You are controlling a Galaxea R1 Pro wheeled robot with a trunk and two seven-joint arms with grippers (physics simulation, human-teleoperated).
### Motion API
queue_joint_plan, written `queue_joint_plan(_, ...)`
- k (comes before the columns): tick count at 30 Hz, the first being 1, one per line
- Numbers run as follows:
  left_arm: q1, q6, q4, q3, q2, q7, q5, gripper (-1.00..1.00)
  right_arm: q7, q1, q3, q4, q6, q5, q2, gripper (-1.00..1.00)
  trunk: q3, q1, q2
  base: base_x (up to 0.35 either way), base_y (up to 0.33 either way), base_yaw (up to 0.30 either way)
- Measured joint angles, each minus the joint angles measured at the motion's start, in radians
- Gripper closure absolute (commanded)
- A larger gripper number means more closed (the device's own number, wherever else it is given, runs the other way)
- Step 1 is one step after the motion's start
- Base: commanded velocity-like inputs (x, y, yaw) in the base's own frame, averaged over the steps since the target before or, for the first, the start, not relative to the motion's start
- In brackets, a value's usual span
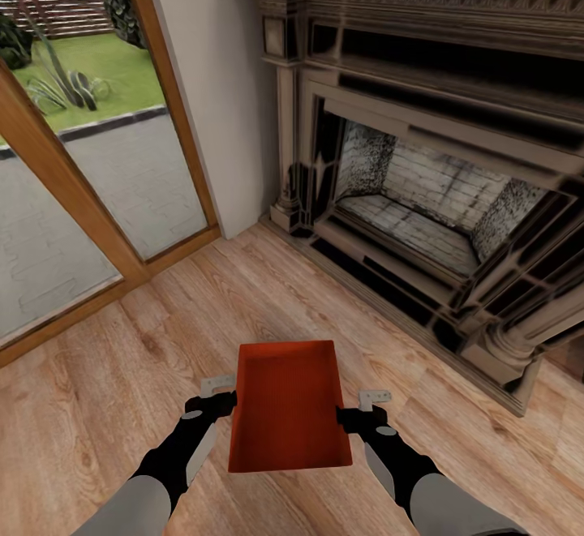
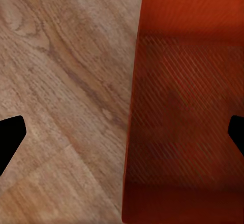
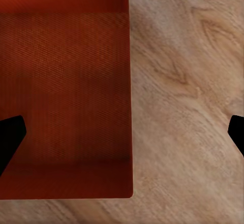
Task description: Move the two storage containers from the living room to the garage. In the garage, place one container on the floor and stack the other container on top of it (either order is fine).
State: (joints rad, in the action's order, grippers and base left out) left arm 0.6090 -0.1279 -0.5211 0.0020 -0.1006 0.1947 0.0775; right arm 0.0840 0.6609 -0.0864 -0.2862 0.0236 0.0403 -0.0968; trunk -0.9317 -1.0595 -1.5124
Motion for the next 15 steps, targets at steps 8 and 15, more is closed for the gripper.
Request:
queue_joint_plan(8, 0.0, -0.01, 0.004, -0.003, 0.0, 0.0, -0.005, -1.0, -0.007, 0.0, 0.0, 0.0, 0.004, 0.001, 0.005, -1.0, -0.025, -0.031, -0.056, 0.0, 0.0, 0.0)
queue_joint_plan(15, 0.0, -0.011, 0.003, -0.004, 0.0, 0.001, -0.008, -1.0, -0.008, 0.0, 0.0, 0.0, 0.008, 0.001, 0.006, -1.0, -0.047, -0.058, -0.105, 0.0, 0.0, 0.0)
